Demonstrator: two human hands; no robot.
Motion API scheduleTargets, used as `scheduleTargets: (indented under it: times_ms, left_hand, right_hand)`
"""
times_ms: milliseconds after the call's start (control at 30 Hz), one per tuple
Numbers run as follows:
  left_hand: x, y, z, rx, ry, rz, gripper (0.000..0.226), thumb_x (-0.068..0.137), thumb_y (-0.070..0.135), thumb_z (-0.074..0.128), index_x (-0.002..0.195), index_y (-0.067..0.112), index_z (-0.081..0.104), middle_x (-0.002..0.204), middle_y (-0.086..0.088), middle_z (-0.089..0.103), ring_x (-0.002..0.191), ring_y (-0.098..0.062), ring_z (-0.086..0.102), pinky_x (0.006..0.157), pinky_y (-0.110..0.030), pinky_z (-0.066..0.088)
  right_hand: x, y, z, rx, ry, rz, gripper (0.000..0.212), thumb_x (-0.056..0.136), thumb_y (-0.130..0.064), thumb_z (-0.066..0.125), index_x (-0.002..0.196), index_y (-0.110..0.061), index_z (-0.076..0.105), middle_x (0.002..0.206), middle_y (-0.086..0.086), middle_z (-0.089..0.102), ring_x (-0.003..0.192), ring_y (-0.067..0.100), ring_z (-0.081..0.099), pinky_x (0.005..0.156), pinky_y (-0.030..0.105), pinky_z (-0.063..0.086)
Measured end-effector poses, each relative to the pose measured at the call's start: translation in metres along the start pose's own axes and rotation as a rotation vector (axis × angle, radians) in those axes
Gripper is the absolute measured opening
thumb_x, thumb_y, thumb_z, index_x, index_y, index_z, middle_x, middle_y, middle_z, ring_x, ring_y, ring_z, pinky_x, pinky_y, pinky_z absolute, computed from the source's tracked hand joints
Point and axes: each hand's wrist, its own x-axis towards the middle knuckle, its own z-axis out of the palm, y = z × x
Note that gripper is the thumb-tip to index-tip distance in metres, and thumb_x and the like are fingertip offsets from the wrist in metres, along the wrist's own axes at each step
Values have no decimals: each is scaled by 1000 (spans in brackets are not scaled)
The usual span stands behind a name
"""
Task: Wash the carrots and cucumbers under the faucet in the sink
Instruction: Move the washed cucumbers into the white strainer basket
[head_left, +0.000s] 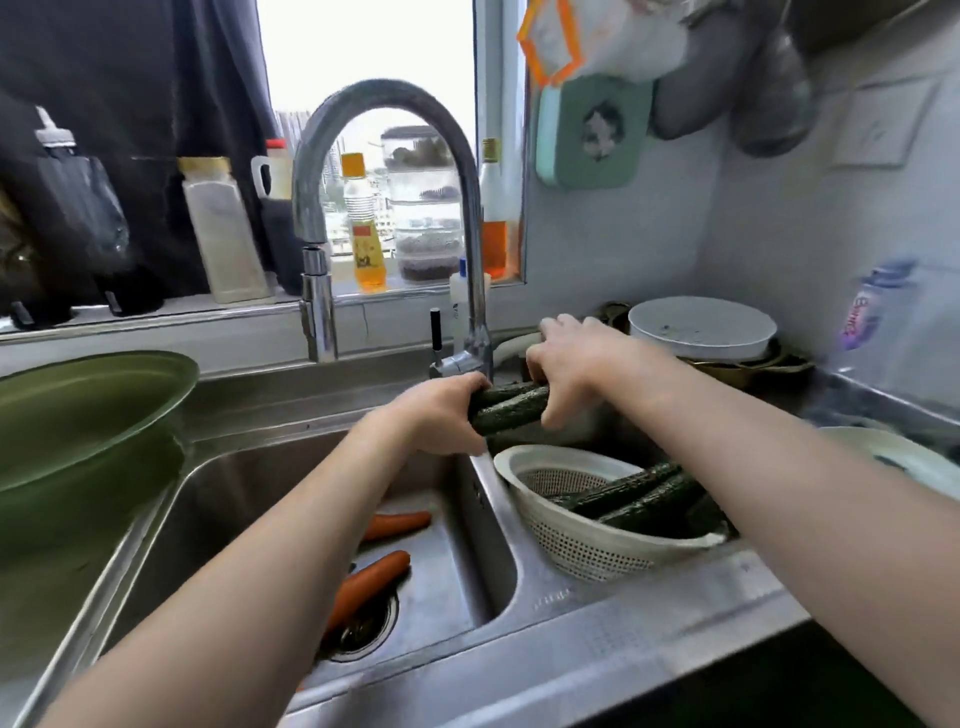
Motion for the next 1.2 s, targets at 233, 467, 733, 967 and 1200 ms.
scheduleTargets:
  times_ms: [233,467,733,967,1200]
  left_hand:
    - [69,78,41,5,-140,166,84,75,22,80,149,31,41,127,2,62,115,-22,60,94,-34,49]
    - [103,71,90,21,-262,86,81,84,42,81,152,23,40,146,-1,55,129,-21,54,96,-23,39]
    - [112,55,104,66,-433,74,68,97,52,64,156,28,41,156,-1,49,141,-21,47,114,-31,35]
    - [112,41,98,207,-251,164,52,90,42,75,138,34,60,129,3,68,118,-19,62,96,-29,47]
    - [108,39,89,97,-189,164,38,78,48,85,110,30,73,98,11,70,92,-12,64,78,-25,48]
  right_hand:
    - [-9,60,55,102,-198,107,85,72,-34,78,144,-25,35,124,3,62,111,28,62,76,34,46]
    - [14,79,101,80,-390,155,66,72,-36,72,134,-30,53,121,-3,65,109,23,65,93,40,57]
    - [21,86,107,-53,-504,179,26,81,-27,66,103,-18,57,128,3,63,111,27,64,83,35,49]
    - [44,63,128,282,-481,100,73,78,-59,79,139,-24,60,131,0,65,117,25,63,103,42,52]
    - [49,62,128,253,-523,56,83,82,-46,82,153,-25,45,150,0,52,131,26,55,109,44,47]
